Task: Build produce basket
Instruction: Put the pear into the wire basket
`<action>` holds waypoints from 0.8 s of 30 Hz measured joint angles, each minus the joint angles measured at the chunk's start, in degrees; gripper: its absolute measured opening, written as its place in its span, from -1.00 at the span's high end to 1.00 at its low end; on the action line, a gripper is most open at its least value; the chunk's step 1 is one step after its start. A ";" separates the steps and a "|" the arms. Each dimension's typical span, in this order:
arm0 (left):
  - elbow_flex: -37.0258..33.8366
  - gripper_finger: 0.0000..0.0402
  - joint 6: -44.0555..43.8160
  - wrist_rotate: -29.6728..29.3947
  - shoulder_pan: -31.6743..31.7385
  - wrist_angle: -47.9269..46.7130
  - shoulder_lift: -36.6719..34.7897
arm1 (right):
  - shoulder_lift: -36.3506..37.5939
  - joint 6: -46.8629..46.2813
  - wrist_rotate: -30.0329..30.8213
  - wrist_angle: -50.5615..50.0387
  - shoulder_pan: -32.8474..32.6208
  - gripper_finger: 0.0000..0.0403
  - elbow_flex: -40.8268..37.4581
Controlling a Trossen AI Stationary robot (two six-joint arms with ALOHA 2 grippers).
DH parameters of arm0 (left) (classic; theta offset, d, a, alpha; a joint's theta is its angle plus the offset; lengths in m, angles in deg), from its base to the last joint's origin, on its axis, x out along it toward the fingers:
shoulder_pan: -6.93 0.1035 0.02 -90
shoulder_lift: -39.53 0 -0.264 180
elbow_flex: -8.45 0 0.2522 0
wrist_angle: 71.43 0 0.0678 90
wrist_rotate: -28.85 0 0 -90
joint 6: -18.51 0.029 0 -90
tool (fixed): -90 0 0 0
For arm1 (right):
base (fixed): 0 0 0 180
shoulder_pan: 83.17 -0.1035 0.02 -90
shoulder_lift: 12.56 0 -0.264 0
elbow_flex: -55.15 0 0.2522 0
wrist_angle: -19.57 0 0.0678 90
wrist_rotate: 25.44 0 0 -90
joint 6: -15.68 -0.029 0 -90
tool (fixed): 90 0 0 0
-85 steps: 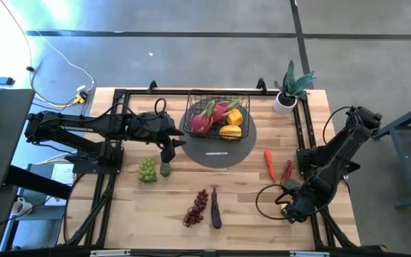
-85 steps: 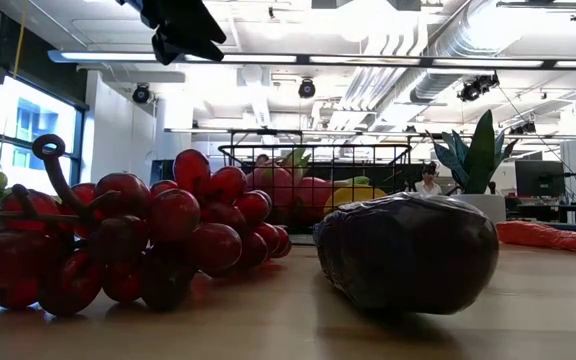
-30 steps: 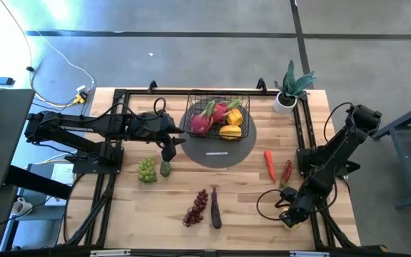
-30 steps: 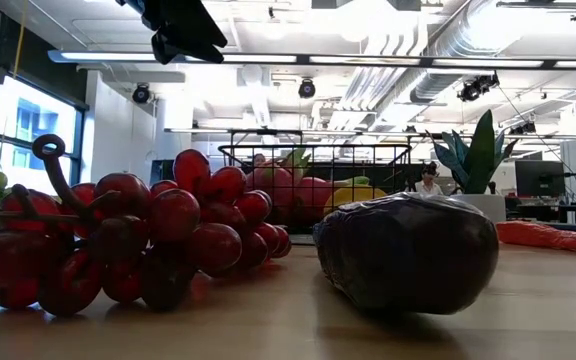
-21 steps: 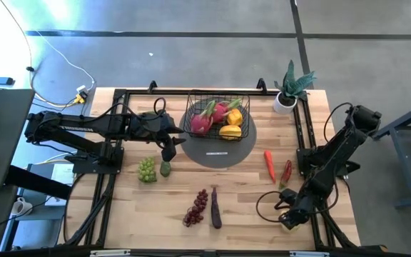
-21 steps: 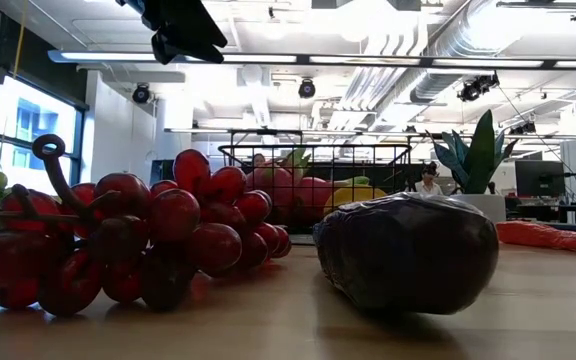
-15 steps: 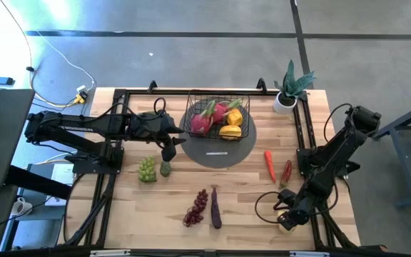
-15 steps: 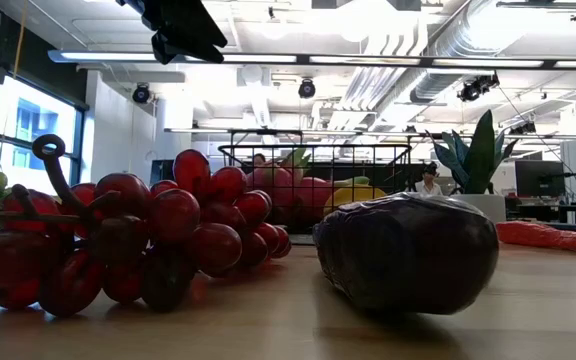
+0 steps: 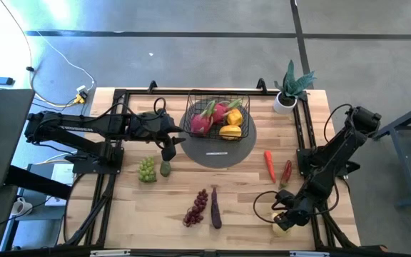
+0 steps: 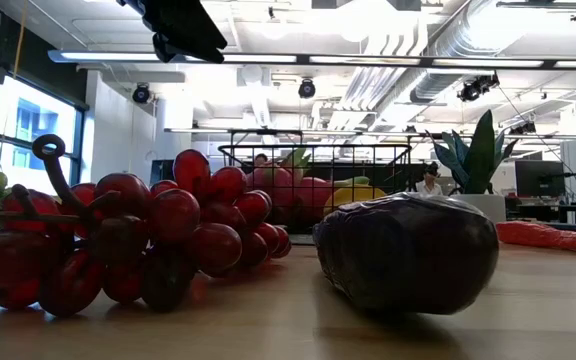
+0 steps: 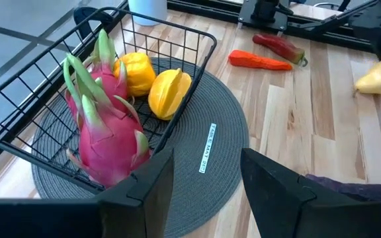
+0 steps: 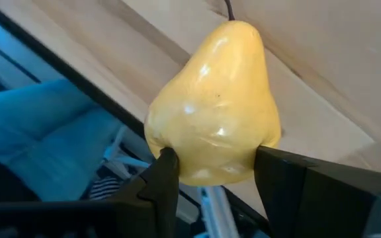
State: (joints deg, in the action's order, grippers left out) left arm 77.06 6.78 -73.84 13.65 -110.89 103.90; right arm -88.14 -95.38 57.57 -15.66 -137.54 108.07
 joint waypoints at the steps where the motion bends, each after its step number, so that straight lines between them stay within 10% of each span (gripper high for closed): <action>1: 0.00 0.18 -0.02 0.00 0.00 0.00 0.00 | 0.05 -0.16 0.70 0.29 0.01 0.29 0.00; 24: 0.00 0.18 -0.02 0.04 0.00 0.24 0.00 | 5.60 7.88 22.02 8.34 6.23 0.29 0.12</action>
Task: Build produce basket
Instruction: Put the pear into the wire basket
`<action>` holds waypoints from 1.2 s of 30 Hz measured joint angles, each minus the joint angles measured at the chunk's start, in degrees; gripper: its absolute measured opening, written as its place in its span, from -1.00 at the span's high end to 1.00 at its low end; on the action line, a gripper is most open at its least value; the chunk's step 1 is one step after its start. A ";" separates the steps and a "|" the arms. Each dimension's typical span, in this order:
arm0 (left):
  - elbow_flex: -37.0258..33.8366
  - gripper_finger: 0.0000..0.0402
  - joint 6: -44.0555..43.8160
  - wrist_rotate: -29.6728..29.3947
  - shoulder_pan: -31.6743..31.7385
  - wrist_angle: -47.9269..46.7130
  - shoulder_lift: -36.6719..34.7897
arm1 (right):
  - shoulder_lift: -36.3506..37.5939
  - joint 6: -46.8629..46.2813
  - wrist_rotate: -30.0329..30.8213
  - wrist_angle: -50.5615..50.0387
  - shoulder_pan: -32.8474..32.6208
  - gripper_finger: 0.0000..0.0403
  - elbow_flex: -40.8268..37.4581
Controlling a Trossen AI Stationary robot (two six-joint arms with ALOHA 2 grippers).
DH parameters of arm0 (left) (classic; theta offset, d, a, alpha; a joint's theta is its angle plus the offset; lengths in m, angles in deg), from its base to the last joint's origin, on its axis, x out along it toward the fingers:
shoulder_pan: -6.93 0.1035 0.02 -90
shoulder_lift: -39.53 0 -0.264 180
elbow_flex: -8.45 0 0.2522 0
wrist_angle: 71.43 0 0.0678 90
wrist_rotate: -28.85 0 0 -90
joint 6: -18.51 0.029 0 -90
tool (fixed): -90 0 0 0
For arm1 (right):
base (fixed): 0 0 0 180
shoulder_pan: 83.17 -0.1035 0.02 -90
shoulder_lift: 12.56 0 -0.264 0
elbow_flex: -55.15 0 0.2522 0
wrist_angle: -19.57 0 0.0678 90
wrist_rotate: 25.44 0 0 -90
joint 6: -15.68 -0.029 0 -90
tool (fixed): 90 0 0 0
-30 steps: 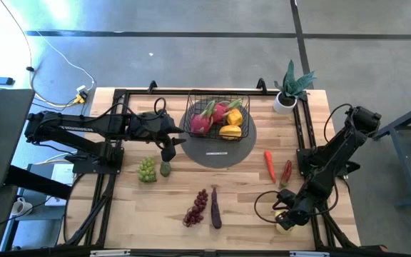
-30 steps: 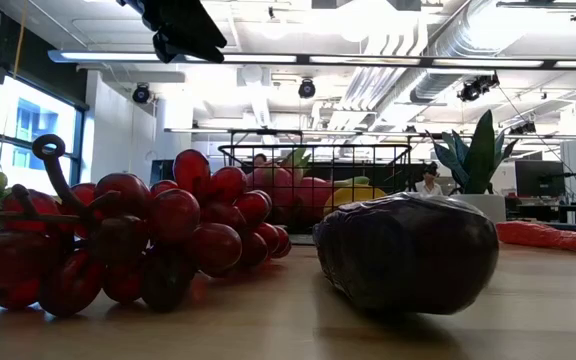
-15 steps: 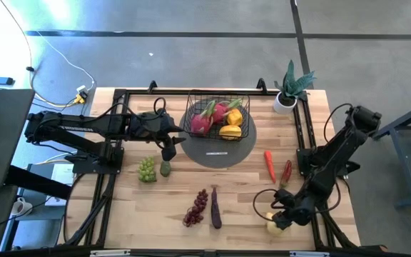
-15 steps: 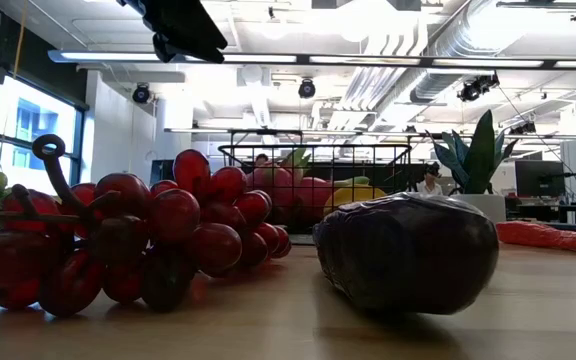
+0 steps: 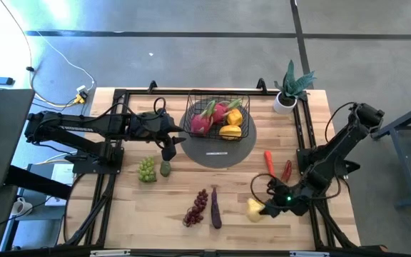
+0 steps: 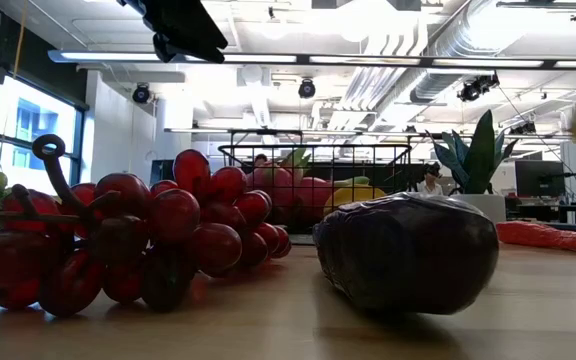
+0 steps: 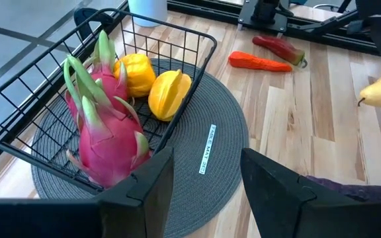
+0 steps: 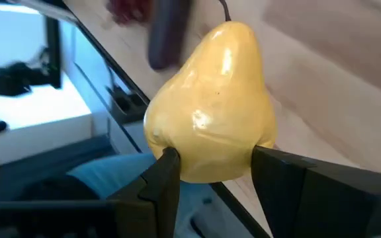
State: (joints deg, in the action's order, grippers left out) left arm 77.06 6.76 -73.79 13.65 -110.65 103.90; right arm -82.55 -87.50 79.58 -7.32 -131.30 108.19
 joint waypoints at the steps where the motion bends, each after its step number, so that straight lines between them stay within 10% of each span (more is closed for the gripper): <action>1: 0.00 0.18 0.00 0.00 0.00 0.00 0.00 | 0.01 1.10 0.50 0.79 0.98 0.29 0.01; 36: 0.00 0.17 3.42 0.14 0.04 -5.63 -0.03 | -0.01 38.41 5.96 26.34 35.46 0.26 0.07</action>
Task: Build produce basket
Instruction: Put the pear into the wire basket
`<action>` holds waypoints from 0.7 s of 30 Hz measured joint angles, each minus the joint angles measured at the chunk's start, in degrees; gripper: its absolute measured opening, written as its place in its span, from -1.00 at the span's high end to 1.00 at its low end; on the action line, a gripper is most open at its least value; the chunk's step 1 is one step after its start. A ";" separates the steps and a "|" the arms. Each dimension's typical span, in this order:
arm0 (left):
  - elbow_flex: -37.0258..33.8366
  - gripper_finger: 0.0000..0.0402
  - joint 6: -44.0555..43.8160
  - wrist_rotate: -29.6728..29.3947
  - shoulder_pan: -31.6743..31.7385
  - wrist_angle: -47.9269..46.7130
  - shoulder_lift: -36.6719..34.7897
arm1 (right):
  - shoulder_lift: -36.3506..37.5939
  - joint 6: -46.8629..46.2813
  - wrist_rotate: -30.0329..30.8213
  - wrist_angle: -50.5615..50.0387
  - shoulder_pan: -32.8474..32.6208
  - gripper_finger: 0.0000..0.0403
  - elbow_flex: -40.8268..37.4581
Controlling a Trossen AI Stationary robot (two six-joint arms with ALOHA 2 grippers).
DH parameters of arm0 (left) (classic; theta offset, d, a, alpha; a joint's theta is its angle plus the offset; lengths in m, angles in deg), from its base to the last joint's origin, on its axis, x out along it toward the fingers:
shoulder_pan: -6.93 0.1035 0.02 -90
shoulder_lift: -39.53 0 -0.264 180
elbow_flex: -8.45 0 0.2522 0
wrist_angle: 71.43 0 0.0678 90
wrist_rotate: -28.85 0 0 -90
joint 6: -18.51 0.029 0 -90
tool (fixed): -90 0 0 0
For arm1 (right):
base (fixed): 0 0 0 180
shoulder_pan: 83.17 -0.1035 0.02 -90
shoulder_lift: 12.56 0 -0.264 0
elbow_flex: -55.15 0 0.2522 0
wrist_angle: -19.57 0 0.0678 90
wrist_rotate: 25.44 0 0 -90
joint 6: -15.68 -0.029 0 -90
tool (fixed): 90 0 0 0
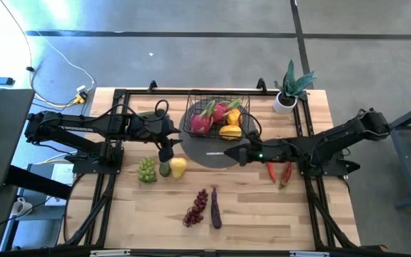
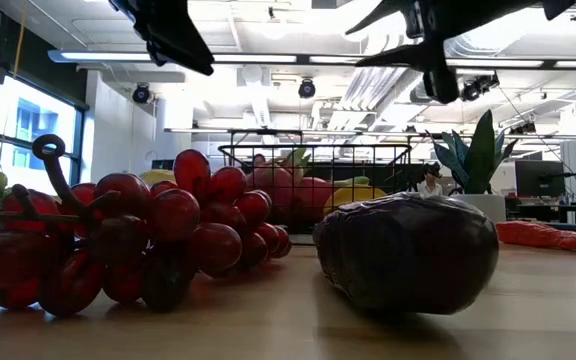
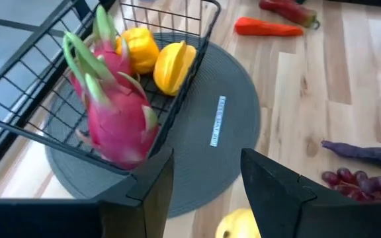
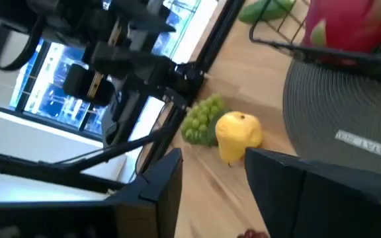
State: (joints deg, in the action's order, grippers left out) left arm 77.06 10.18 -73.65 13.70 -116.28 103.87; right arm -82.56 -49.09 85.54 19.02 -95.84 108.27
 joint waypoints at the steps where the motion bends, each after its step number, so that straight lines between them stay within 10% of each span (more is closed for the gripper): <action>1: 0.00 0.16 -0.35 0.29 0.01 -0.01 -0.01 | 0.00 0.56 -0.03 0.01 0.36 0.22 0.00; 12: 0.00 -0.16 -9.03 1.67 3.34 -0.47 -0.01 | 0.00 1.92 -3.96 -0.37 3.32 -0.23 0.00; 21: 0.00 -0.25 -36.23 9.37 4.13 -5.09 -0.01 | 1.33 8.22 -17.94 -0.58 9.49 -0.27 0.00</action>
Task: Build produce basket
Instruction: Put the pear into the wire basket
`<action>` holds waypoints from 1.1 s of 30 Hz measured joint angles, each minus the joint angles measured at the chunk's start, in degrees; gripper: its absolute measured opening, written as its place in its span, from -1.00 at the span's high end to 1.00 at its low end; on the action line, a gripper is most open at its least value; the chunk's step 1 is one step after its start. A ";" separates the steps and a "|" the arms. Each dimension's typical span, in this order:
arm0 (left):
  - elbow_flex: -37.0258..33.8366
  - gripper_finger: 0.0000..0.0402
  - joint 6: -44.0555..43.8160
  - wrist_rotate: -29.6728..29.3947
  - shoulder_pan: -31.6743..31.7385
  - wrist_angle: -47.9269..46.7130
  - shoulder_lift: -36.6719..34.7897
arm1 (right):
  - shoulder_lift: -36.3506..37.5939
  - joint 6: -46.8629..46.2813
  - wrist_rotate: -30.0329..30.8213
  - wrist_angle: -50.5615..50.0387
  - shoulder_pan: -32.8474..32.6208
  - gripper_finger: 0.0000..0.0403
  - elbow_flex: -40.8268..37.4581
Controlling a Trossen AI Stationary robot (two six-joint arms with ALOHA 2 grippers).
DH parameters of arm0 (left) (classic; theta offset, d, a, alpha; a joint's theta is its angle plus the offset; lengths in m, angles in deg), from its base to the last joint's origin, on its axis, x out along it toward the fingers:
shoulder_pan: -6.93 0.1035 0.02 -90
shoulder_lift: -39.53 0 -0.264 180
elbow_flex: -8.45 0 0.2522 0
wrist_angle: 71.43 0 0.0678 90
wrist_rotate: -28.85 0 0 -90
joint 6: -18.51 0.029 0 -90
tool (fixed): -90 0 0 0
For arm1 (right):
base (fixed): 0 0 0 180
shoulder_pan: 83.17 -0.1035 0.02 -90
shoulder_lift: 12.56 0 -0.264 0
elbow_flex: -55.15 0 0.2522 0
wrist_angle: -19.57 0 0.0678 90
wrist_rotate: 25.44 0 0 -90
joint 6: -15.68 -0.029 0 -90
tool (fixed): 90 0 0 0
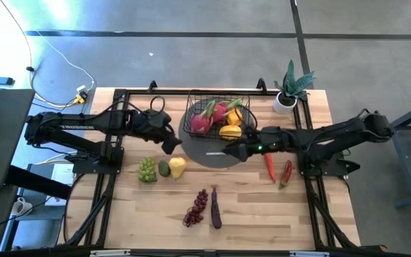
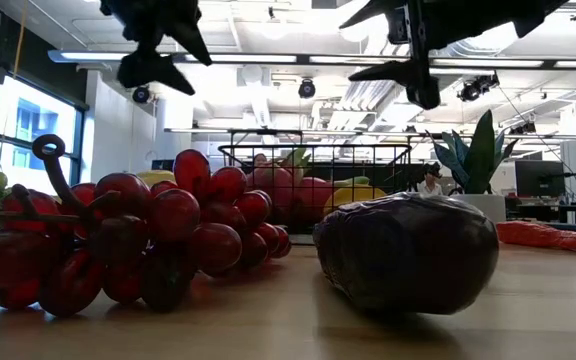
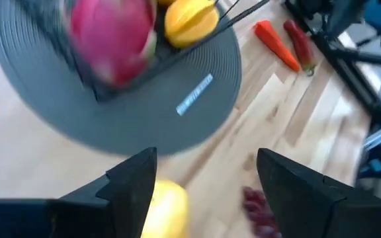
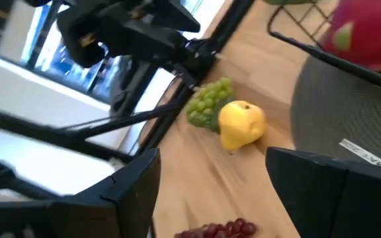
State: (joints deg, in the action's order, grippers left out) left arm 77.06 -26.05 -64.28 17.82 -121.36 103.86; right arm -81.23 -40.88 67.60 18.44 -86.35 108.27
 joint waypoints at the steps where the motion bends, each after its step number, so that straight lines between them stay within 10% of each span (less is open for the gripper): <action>1: 0.00 -0.25 -3.11 0.02 -0.76 -0.53 0.00 | 0.69 0.49 -1.92 0.10 0.98 -0.27 0.00; 9: -0.04 -0.24 -18.48 -7.31 -9.25 -3.95 1.71 | 8.74 7.74 -13.56 -0.24 6.76 -0.27 0.00; 33: 0.00 -0.23 -42.00 -12.43 -20.10 -4.25 18.79 | 16.25 15.67 -16.14 -12.47 8.90 -0.27 0.02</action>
State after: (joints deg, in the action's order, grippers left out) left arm 77.06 -68.05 -76.71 -2.28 -125.61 122.65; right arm -64.99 -25.20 51.45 5.97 -77.45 108.29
